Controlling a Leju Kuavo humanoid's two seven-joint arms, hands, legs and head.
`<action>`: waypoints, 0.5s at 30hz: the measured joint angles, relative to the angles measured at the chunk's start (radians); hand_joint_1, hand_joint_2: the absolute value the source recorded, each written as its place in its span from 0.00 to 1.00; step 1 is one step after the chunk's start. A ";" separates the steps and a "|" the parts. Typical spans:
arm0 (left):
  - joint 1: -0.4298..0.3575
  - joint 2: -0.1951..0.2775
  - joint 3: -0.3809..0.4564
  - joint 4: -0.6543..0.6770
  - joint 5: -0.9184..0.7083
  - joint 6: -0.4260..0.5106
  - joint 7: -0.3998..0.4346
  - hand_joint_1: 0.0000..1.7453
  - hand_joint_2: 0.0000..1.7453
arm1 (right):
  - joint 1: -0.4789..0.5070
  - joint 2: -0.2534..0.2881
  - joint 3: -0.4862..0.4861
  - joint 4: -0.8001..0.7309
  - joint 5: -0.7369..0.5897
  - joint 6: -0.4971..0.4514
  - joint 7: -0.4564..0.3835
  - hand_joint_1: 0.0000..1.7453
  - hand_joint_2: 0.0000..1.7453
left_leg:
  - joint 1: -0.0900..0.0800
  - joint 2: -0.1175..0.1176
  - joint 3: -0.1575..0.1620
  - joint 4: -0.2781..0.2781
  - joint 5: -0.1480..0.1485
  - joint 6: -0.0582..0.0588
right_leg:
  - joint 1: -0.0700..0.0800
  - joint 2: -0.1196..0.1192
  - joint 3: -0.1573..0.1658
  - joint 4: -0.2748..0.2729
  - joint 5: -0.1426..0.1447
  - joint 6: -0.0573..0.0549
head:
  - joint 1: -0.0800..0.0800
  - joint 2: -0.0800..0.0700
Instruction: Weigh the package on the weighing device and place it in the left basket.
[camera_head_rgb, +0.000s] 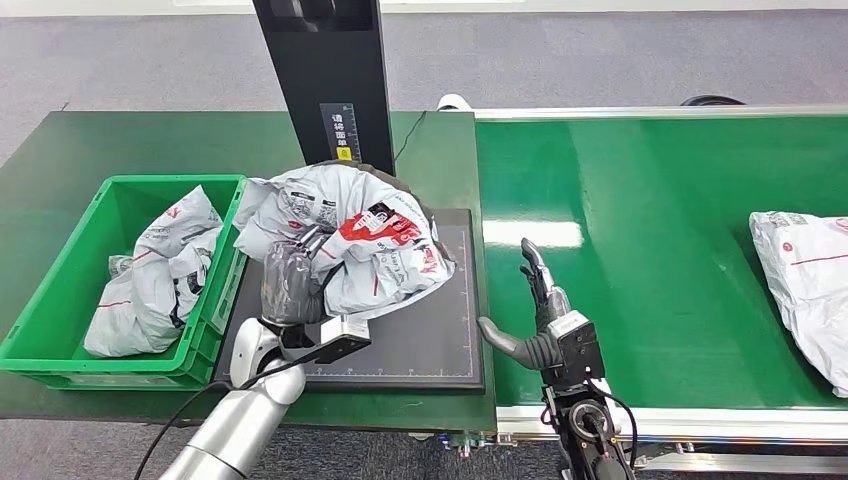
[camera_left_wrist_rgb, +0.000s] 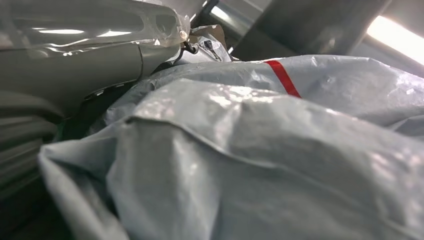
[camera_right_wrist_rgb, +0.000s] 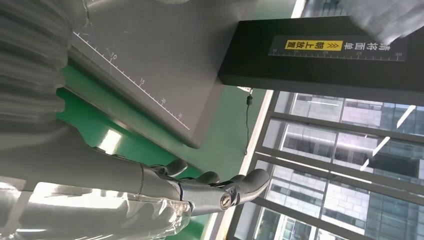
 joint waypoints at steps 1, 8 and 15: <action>0.007 0.002 0.004 -0.015 -0.001 0.001 0.000 1.00 1.00 | 0.000 -0.001 0.000 -0.001 0.000 0.000 0.000 0.00 1.00 | 0.000 0.000 0.000 0.000 0.000 0.000 | 0.000 0.000 0.000 0.000 0.000 0.000 | 0.000 0.000; 0.080 -0.030 0.200 -0.234 -0.195 0.002 -0.074 1.00 1.00 | 0.035 -0.009 -0.009 -0.031 -0.007 -0.020 0.000 0.00 1.00 | 0.000 0.002 0.000 0.000 -0.001 0.000 | 0.000 0.002 -0.001 0.000 0.000 0.000 | 0.002 0.000; 0.077 0.005 0.479 -0.294 -0.224 0.002 0.086 1.00 1.00 | 0.082 -0.020 -0.036 -0.081 -0.004 -0.027 0.000 0.00 1.00 | 0.002 0.002 0.000 0.000 -0.001 -0.002 | 0.002 0.002 -0.001 0.000 0.000 -0.001 | 0.002 0.000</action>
